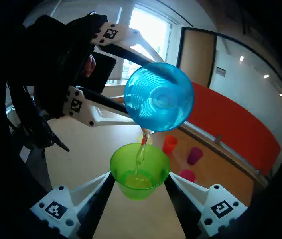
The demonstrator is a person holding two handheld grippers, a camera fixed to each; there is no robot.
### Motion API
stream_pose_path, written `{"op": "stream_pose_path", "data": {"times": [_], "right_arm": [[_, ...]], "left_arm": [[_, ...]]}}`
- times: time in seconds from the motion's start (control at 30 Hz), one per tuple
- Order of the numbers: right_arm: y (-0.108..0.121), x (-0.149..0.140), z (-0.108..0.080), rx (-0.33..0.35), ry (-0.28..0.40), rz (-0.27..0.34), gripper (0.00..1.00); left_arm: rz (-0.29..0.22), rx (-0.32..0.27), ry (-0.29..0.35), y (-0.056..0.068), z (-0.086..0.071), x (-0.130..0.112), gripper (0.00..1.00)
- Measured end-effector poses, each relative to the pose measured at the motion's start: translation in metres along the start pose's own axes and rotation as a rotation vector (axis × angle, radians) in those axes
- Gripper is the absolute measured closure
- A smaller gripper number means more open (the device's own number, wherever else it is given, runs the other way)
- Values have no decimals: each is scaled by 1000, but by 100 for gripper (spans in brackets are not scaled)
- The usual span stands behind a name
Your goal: Pour water
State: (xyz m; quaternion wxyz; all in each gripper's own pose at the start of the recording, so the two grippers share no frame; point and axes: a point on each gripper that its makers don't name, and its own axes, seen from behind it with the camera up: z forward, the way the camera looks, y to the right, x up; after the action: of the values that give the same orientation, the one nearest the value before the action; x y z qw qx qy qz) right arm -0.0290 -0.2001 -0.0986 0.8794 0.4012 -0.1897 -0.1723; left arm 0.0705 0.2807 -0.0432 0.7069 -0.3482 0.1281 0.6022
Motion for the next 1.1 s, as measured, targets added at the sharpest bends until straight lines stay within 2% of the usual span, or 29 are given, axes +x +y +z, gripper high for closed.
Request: {"op": "stream_pose_path", "data": {"times": [0.3, 0.67, 0.9, 1.1], "right_arm": [[1, 1, 0, -1, 2, 0, 12], [3, 2, 1, -3, 4, -3, 12], [4, 2, 1, -4, 6, -5, 12], [5, 2, 1, -6, 7, -4, 12]], "left_arm": [[18, 8, 2, -4, 1, -1, 23], [81, 23, 6, -10, 7, 1, 23], [87, 32, 7, -13, 5, 2, 23], [118, 41, 6, -16, 3, 2, 23]]}}
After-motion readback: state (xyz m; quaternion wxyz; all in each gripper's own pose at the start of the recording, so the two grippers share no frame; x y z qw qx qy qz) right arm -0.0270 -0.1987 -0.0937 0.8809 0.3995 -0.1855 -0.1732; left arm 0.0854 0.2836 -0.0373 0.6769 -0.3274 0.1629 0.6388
